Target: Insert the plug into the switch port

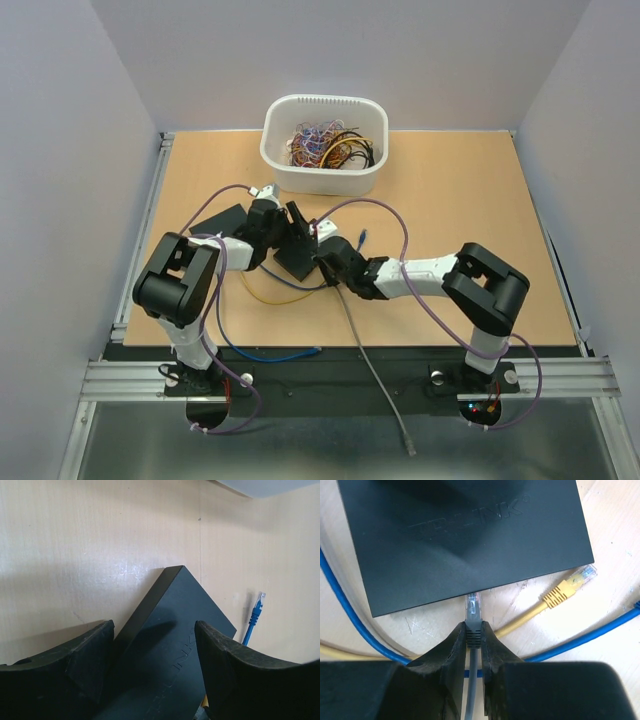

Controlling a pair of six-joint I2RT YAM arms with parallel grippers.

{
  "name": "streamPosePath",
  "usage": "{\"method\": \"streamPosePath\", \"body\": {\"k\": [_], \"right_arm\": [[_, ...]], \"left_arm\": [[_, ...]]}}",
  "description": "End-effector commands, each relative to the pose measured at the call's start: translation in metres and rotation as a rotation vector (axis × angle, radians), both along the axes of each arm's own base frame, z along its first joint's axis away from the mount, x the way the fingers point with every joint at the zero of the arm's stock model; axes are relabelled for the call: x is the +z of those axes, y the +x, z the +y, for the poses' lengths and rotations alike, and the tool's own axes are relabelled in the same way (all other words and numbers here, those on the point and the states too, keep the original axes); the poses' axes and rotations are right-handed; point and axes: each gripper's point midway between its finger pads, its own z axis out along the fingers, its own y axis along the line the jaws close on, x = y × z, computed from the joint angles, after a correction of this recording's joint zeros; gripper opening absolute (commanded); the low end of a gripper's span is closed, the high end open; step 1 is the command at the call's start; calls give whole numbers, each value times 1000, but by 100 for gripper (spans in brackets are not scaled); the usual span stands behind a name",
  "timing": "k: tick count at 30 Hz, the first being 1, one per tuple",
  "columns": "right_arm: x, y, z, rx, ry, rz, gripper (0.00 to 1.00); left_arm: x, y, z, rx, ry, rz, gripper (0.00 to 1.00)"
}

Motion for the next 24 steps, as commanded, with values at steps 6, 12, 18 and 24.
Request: {"method": "streamPosePath", "body": {"k": [6, 12, 18, 24], "right_arm": [[47, 3, 21, 104, 166, -195, 0], [49, 1, 19, 160, 162, -249, 1], [44, 6, 21, 142, 147, -252, 0], [56, 18, 18, 70, 161, -296, 0]], "left_arm": [[-53, -53, -8, -127, 69, 208, 75], [-57, -63, -21, -200, 68, 218, 74], [-63, -74, -21, -213, 78, 242, 74], [-78, -91, -16, -221, 87, 285, 73]]}}
